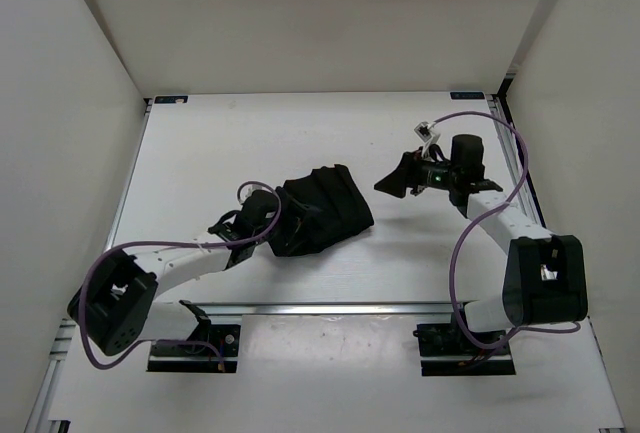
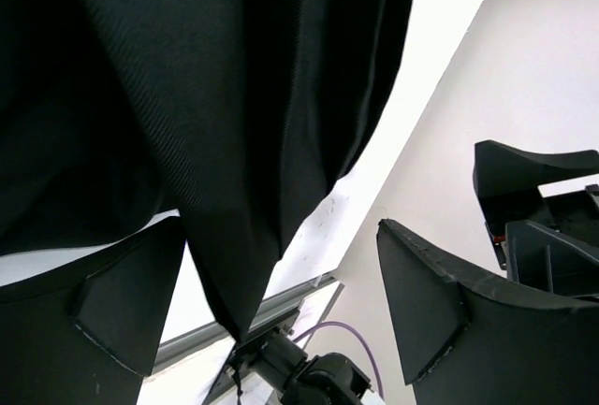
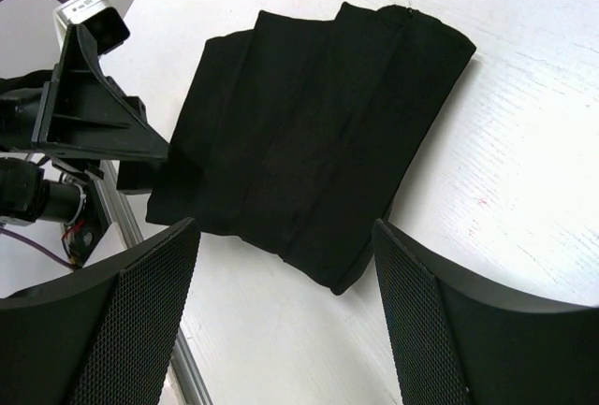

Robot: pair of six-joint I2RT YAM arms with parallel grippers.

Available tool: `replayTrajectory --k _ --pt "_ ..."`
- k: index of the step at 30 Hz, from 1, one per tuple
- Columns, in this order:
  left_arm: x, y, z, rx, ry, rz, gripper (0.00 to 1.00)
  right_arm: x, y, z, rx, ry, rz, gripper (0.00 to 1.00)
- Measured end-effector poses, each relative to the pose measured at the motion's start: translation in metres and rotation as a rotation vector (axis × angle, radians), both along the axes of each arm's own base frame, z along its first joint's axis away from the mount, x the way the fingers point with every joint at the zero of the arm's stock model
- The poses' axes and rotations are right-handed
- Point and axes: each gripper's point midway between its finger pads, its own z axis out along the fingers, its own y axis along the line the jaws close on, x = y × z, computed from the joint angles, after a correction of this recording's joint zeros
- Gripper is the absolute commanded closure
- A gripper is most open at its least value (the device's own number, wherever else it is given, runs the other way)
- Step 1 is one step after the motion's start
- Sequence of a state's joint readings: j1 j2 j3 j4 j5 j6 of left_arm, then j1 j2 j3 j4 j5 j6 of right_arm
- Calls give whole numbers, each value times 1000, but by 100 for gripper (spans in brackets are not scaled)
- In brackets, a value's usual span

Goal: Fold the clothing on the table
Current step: Fold the skirt

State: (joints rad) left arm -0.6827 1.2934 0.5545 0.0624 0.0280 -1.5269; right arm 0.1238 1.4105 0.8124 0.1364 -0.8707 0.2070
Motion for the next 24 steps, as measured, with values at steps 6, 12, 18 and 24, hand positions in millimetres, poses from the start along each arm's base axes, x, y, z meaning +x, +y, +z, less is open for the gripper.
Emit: replayTrajectory --k 6,12,18,24 --pt "6 -5 -13 9 4 -5 18 0 -2 -1 0 1 -7 21" --pt "12 -5 -22 24 -4 -13 57 0 -5 1 2 -5 -16 21" --pt "20 -2 -17 33 -50 -26 100 -1 -10 -1 6 3 -32 21" --pt "33 -9 11 78 -132 -83 100 -2 -11 -2 11 5 -41 21"
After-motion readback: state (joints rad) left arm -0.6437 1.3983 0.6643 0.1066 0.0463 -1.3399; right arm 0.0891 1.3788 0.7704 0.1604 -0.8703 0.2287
